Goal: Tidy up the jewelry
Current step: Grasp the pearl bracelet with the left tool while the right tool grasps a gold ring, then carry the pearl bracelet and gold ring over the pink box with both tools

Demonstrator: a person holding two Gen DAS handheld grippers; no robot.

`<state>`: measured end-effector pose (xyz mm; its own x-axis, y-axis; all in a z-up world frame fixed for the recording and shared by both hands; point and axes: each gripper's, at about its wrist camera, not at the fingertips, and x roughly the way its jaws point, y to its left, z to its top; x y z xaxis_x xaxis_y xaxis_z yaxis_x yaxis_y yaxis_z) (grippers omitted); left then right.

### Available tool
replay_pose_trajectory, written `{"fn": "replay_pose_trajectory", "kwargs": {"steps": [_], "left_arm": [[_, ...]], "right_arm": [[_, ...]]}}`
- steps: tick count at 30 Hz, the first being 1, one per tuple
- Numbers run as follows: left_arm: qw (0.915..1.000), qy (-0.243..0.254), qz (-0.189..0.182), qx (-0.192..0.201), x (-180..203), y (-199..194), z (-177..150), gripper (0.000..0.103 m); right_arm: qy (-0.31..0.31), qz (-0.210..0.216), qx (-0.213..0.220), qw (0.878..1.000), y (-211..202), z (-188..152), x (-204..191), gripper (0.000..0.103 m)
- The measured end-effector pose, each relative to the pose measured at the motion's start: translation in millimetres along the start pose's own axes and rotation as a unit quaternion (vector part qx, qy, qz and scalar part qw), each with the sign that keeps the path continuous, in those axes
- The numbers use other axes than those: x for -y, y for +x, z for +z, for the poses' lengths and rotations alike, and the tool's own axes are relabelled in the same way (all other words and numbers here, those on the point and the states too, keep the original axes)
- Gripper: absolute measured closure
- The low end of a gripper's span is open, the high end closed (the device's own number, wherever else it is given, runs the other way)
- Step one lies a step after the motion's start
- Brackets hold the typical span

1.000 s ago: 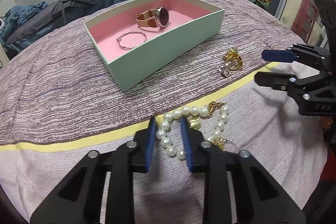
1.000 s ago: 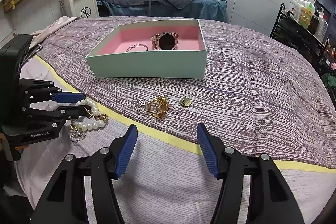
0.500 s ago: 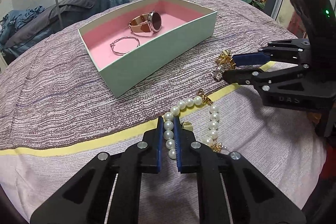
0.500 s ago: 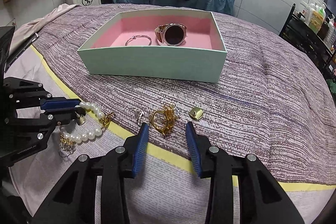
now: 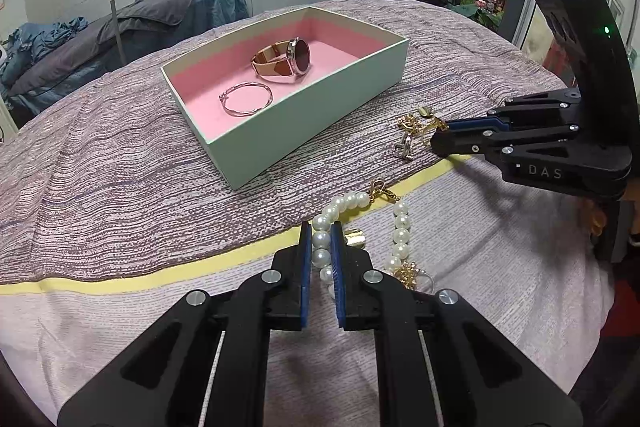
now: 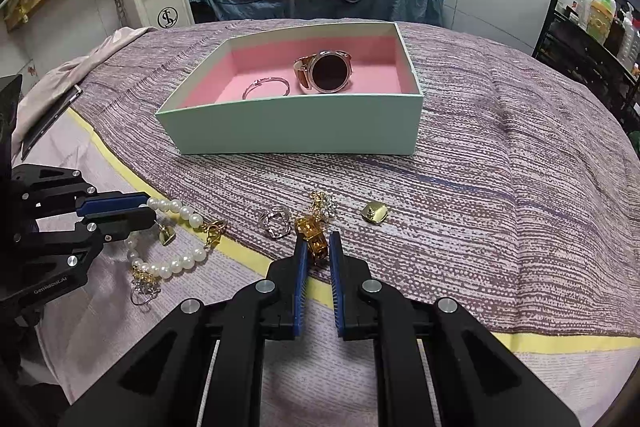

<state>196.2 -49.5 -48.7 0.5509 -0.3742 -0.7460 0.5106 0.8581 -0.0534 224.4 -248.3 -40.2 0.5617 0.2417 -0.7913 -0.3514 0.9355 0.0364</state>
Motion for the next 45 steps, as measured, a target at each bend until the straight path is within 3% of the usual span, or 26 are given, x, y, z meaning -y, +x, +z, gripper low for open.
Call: {"fn": "replay_pose_trajectory", "kwargs": {"steps": [13,29,39,45], "left_arm": [[0.9989,0.009,-0.021,0.041,5,-36,17,0.093],[0.9963,0.039,-0.021,0.074,11,-64,51,0.093],[0.9949,0.041,0.010,0.092,-6,-55,99,0.093],[0.9967,0.018,0.028,0.073,-33,-24,130,0.093]], "right_arm": [[0.002,0.036,0.021,0.999,-30,-5,-5,0.093],[-0.042,0.050,0.042,0.997,-46,21,-22,0.093],[-0.066,0.039,0.063,0.995,-43,65,-24,0.093],[-0.075,0.017,0.050,0.996,-22,94,-17,0.093]]}}
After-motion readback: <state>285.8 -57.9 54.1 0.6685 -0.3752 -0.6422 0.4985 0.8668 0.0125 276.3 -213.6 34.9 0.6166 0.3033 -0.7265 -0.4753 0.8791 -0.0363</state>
